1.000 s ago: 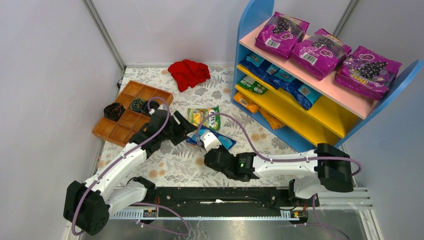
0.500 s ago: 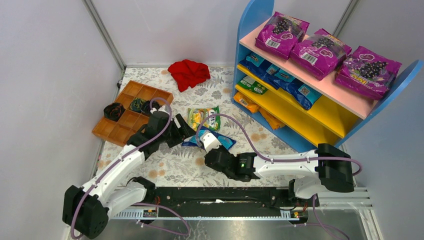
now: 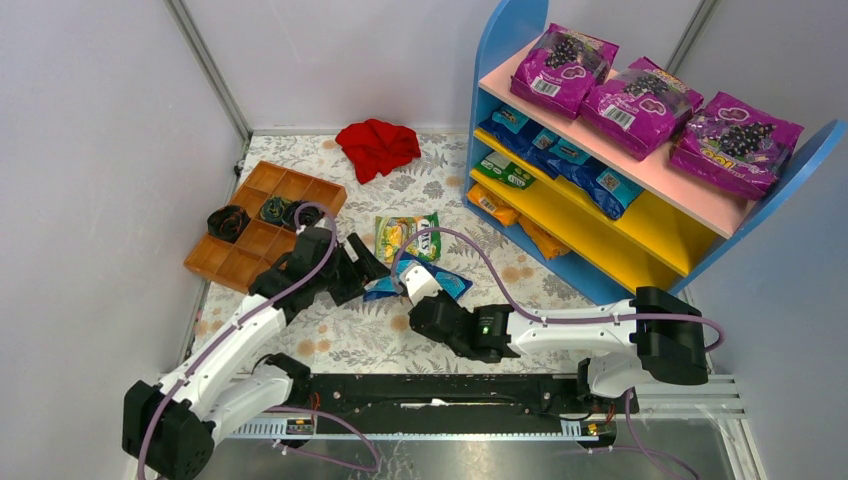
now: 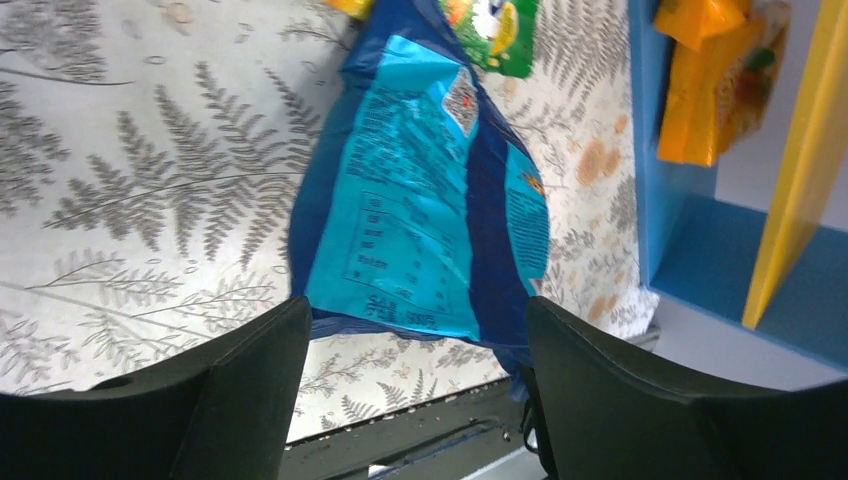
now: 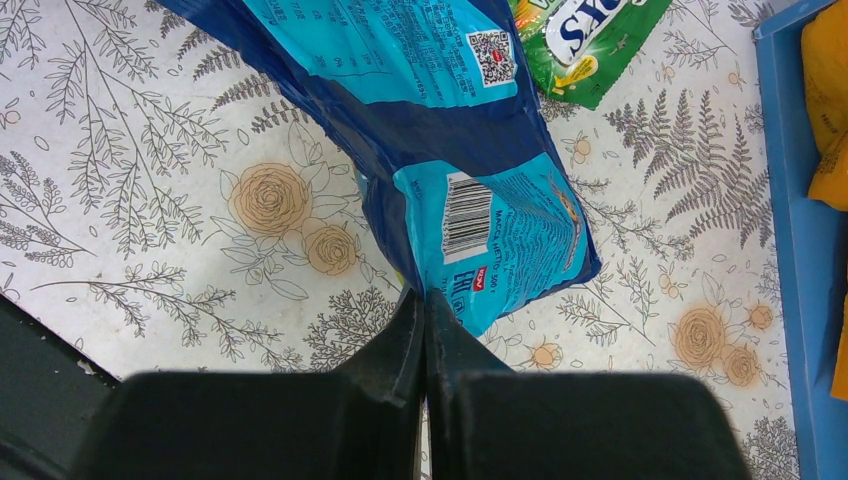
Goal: Place and organize the candy bags onto the shelf
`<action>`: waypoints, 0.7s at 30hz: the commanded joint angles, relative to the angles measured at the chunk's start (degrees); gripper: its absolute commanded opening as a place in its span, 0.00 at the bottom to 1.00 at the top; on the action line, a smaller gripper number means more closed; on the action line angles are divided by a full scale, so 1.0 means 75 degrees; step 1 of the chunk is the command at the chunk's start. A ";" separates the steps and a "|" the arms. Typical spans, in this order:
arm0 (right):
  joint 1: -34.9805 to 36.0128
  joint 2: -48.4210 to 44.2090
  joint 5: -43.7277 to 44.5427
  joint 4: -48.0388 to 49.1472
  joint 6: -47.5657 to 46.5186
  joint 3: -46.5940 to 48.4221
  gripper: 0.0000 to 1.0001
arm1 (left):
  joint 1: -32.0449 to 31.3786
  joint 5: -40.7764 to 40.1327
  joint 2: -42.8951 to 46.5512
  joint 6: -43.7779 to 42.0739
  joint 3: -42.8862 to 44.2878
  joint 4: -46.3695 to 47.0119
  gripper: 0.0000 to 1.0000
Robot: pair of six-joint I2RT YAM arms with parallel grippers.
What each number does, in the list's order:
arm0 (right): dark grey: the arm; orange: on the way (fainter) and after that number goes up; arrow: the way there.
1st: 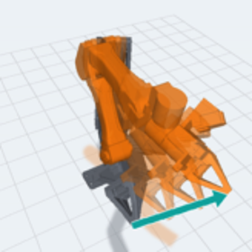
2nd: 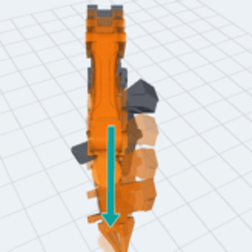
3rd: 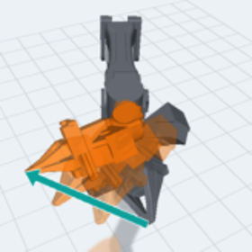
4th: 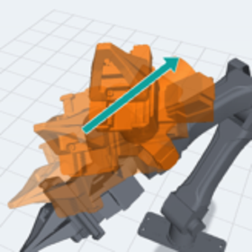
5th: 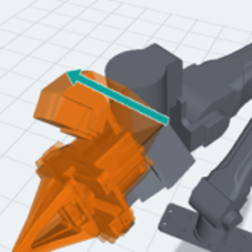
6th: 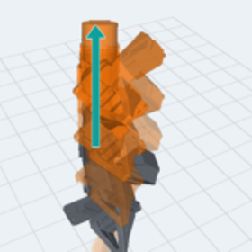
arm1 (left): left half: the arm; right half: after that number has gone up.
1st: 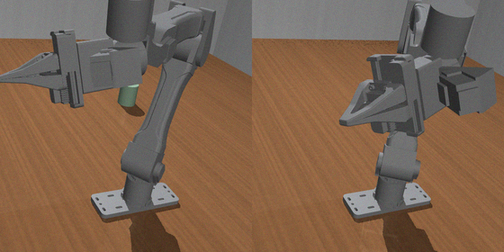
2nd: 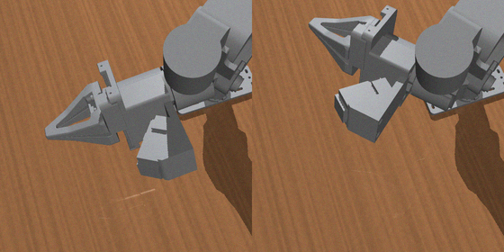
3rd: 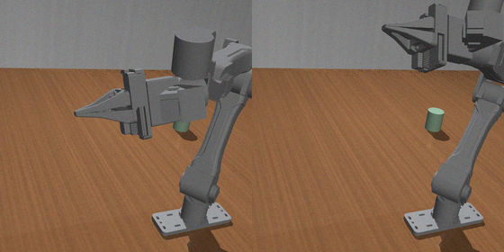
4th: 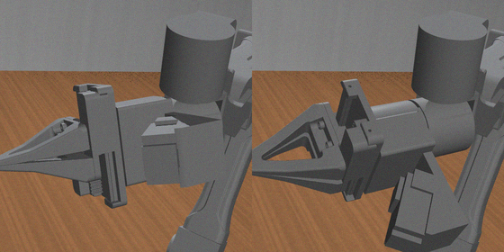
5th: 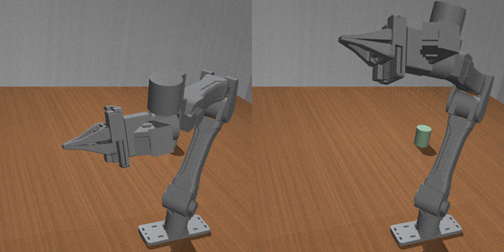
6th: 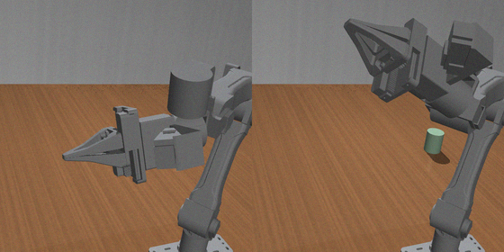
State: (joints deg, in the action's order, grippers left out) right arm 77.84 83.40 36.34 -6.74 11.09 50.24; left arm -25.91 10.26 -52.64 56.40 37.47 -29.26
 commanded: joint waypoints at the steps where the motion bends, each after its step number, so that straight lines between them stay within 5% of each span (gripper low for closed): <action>1: -0.0066 -0.0295 0.0179 0.0727 -0.0061 0.0070 0.00 | 0.0010 -0.1220 0.0393 0.0604 0.0437 -0.0757 0.84; 4: -0.0066 -0.0354 0.0205 0.0803 -0.0099 0.0003 0.00 | 0.0010 -0.1208 0.0625 0.0817 0.0429 -0.0757 0.86; 9: -0.0067 -0.0271 0.0132 0.0840 -0.0231 -0.0015 0.00 | -0.0007 0.0525 0.0209 0.1217 -0.0011 0.0141 0.78; 15: -0.0067 -0.0192 0.0042 0.0840 -0.0262 0.0040 0.00 | -0.0156 0.1376 -0.0318 0.1843 -0.0607 0.1457 0.78; 21: -0.0068 -0.0377 0.0047 0.1076 -0.0179 -0.0140 0.00 | -0.0200 0.0832 -0.0739 0.1633 -0.0585 0.1668 0.71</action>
State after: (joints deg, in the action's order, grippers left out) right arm 77.82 83.40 35.33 -4.75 9.65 49.30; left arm -27.35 17.43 -57.52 67.94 32.84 -22.61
